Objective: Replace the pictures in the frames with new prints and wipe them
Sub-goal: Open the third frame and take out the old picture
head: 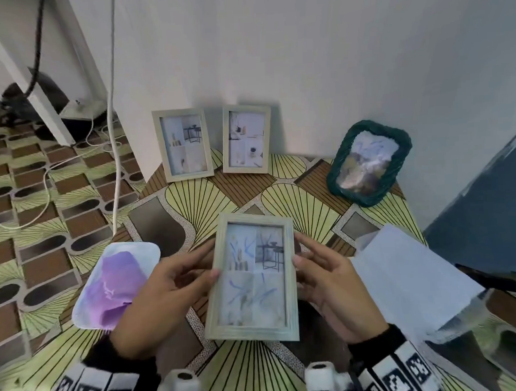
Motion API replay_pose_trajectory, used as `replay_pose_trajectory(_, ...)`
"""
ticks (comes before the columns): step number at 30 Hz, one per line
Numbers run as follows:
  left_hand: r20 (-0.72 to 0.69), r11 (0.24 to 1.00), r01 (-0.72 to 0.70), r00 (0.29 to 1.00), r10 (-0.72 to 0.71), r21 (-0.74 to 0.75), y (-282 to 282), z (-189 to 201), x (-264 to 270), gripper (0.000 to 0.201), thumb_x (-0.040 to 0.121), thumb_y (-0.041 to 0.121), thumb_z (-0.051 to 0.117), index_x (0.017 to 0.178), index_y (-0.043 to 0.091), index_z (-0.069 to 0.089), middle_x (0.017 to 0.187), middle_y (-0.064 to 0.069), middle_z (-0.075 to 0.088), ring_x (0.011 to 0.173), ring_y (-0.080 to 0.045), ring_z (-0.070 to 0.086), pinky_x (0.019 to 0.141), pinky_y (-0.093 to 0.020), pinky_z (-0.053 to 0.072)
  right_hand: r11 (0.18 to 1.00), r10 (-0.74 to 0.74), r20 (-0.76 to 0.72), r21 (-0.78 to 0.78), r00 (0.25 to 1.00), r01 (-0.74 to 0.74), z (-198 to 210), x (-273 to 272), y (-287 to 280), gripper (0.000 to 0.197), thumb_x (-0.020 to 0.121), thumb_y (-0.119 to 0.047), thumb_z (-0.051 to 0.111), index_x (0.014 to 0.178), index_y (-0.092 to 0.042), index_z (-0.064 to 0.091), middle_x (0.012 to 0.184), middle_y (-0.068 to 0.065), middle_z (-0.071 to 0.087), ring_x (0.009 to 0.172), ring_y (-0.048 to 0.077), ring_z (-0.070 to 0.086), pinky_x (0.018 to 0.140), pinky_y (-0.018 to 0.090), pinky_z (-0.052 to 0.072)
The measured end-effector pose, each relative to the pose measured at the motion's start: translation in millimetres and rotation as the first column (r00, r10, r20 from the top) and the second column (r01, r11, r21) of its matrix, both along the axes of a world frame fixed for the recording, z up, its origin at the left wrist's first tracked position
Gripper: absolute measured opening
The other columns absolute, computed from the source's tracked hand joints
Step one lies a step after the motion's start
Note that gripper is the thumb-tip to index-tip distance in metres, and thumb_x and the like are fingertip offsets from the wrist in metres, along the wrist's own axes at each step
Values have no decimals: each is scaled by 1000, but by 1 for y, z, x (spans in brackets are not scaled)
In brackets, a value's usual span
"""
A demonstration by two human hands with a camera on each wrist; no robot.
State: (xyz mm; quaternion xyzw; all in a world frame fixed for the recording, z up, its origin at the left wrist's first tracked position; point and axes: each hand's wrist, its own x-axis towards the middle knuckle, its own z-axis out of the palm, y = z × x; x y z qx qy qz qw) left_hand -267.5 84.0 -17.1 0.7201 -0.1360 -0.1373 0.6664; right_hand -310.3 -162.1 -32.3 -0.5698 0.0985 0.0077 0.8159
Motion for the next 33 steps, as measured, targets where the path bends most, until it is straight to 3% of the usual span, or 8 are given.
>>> replay_pose_trajectory(4,-127,997,49,991,-40,67,6,-12,4,54,84,4,62,133,24,55,114,1,73,102,-11,69,76,-18,55,1000,0,-132,31,991,4,-15,1,1,42,92,-3,62,130,-20,61,115,32,62,99,33,70,77,46,59)
replay_pose_trajectory(7,-161,983,81,986,-54,168,6,-18,11,53,87,-6,60,132,23,55,114,3,73,107,-16,68,85,-24,56,1000,2,-181,8,984,-1,-22,6,2,41,91,5,59,128,-14,60,113,23,67,101,31,69,81,44,59)
replay_pose_trajectory(9,-184,971,120,980,-82,205,5,-21,12,49,89,-8,58,129,20,56,113,10,73,108,-11,67,87,-21,55,1000,-15,-209,-7,978,13,-25,9,4,38,91,8,58,124,-10,61,115,17,68,104,30,69,84,43,59)
replay_pose_trajectory(12,-121,938,153,985,-120,313,5,-21,8,40,93,9,60,128,27,58,114,21,70,107,2,64,87,-12,50,1000,-29,-237,5,971,31,-28,11,5,36,91,9,57,125,-6,59,121,14,66,109,29,67,84,40,58)
replay_pose_trajectory(15,-3,903,109,993,-118,416,9,-21,2,37,89,26,63,125,34,61,118,18,67,105,2,62,84,-9,48,999,-34,-237,5,971,36,-30,10,5,35,91,8,58,123,-6,59,122,11,66,109,26,67,82,37,59)
replay_pose_trajectory(20,-20,948,98,995,-97,303,5,-23,-8,38,84,33,60,121,39,61,113,28,68,110,8,60,91,-8,45,994,-68,-206,68,976,83,-34,6,3,33,90,7,61,120,-5,62,118,11,69,105,23,69,75,29,59)
replay_pose_trajectory(26,-97,991,115,989,-108,64,-17,-29,-14,40,91,21,57,130,17,60,122,18,67,117,5,58,86,-5,45,985,-80,-118,146,990,97,-26,1,-8,33,86,4,66,117,-2,64,116,15,70,106,29,69,74,29,57)
replay_pose_trajectory(33,-217,955,247,935,-279,-163,-44,-28,-9,27,100,40,48,120,44,66,132,11,63,126,-4,55,92,-13,47,996,-88,10,19,996,87,-1,-5,-24,38,76,-11,79,113,-10,69,117,10,70,106,32,68,77,30,56)
